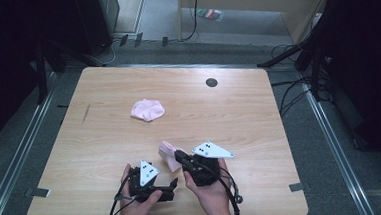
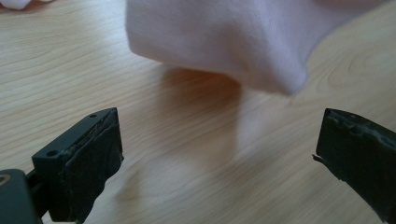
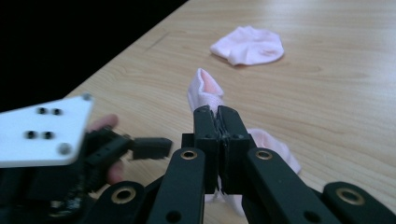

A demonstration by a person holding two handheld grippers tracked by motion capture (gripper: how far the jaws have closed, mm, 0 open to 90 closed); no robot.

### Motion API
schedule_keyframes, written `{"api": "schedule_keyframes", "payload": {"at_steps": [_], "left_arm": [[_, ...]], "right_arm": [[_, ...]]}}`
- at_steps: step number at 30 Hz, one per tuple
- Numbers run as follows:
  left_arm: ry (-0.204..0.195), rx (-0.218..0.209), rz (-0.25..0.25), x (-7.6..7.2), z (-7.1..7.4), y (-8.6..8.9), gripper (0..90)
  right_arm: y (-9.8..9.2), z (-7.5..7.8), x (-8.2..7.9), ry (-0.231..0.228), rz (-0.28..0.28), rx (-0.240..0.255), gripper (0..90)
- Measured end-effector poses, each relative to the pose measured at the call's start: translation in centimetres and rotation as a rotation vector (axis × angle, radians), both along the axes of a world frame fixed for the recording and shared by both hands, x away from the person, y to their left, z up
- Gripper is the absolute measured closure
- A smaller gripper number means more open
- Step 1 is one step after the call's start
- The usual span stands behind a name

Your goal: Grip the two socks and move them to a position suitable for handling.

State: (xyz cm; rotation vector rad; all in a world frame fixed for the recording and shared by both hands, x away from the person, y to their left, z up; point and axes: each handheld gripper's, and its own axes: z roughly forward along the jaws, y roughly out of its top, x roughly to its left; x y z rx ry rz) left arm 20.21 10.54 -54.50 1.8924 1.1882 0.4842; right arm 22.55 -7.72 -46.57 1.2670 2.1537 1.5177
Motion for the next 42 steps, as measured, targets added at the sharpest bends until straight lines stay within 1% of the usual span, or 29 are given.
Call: {"api": "schedule_keyframes", "payload": {"at_steps": [3,5,6,8,9,10,11,12,13,14,15,16,17,18,19,21,23,27,28,29,30,31,32,33,34,35,38,40,42], "left_arm": [[0.010,-0.040,0.016,0.3,0.2,-1.0,0.3],[-0.001,-0.022,0.021,0.4,0.2,-1.4,1.2],[-0.027,-0.012,0.056,0.2,0.3,-1.4,8.3],[-0.068,0.010,0.080,0.0,0.4,-1.1,40.2],[-0.098,0.000,0.083,-0.2,0.6,-0.4,53.5],[-0.098,0.000,0.083,-0.2,0.6,-0.4,63.6],[-0.111,0.004,0.086,-0.3,0.7,-0.1,63.6],[-0.126,0.013,0.086,-0.3,0.9,0.2,78.9],[-0.145,0.020,0.078,-0.4,1.0,0.5,78.9],[-0.177,0.049,0.077,-0.6,1.3,1.0,88.4],[-0.177,0.049,0.077,-0.6,1.3,1.0,88.9],[-0.220,0.103,0.093,-0.9,1.8,1.6,89.1],[-0.220,0.103,0.093,-0.9,1.8,1.6,89.2],[-0.278,0.160,0.130,-1.5,2.6,2.4,89.2],[-0.278,0.160,0.130,-1.5,2.6,2.4,89.2],[-0.333,0.236,0.144,-1.9,3.3,2.9,89.1],[-0.320,0.246,0.127,-2.0,3.5,3.2,88.8],[-0.193,0.217,0.033,-1.1,2.0,2.9,82.6],[-0.168,0.216,0.019,-0.8,1.4,2.7,69.7],[-0.168,0.216,0.019,-0.8,1.4,2.7,61.4],[-0.150,0.209,-0.002,-0.7,1.2,2.7,53.1],[-0.136,0.199,-0.026,-0.6,1.1,2.7,53.1],[-0.126,0.172,-0.052,-0.7,1.2,3.3,42.0],[-0.126,0.172,-0.052,-0.7,1.2,3.3,38.8],[-0.101,0.112,-0.074,-0.6,1.2,4.2,36.3],[-0.101,0.112,-0.074,-0.6,1.2,4.2,34.3],[-0.072,0.021,-0.032,0.3,1.2,6.0,35.3],[-0.051,-0.022,0.001,0.9,1.2,6.6,40.6],[-0.041,-0.029,0.022,1.3,1.1,6.8,43.6]], "right_arm": [[0.1,0.3,-0.2,0.001,0.007,0.020,88.8],[0.1,0.4,-0.3,0.005,0.009,0.028,88.8],[0.2,0.5,-0.4,0.005,0.011,0.028,88.8],[-0.1,0.5,-0.5,0.008,0.001,0.046,88.8],[-0.2,0.5,-0.4,0.010,0.000,0.062,88.8],[-0.2,0.5,-0.4,0.010,0.000,0.062,88.8],[-0.4,0.5,-0.4,0.017,-0.009,0.080,88.8],[-0.7,0.5,-0.3,0.017,-0.016,0.109,88.8],[-0.7,0.5,-0.3,0.017,-0.016,0.109,88.8],[-0.9,0.2,-0.2,0.006,-0.010,0.139,88.8],[-0.9,0.2,-0.2,0.006,-0.010,0.139,88.8],[-1.0,-0.3,-0.1,0.021,-0.008,0.167,88.8],[-1.0,-0.3,-0.1,0.021,-0.008,0.167,88.8],[-1.0,-0.6,0.0,0.030,0.004,0.190,88.8],[-0.9,-0.7,0.1,0.041,0.008,0.202,88.8],[-0.8,-0.8,0.1,0.053,0.021,0.212,88.8],[-0.8,-1.2,0.4,0.075,0.028,0.221,88.9],[-1.5,-2.9,1.4,0.105,-0.023,0.159,88.9],[-2.1,-3.9,2.0,0.113,-0.059,0.107,88.9],[-2.1,-3.9,2.0,0.113,-0.059,0.107,88.9],[-3.0,-5.0,2.6,0.101,-0.092,0.026,88.8],[-3.0,-5.0,2.6,0.101,-0.092,0.026,88.8],[-4.2,-6.3,3.5,0.137,-0.108,-0.012,88.8],[-4.2,-6.3,3.5,0.137,-0.108,-0.012,88.8],[-5.0,-7.0,4.1,0.173,-0.129,-0.025,88.6],[-5.0,-7.0,4.1,0.173,-0.129,-0.025,88.6],[-6.4,-7.4,4.7,0.213,-0.140,-0.035,81.5],[-7.0,-7.1,4.5,0.186,-0.164,-0.041,72.3],[-7.4,-6.9,4.5,0.180,-0.174,-0.038,70.2]]}}
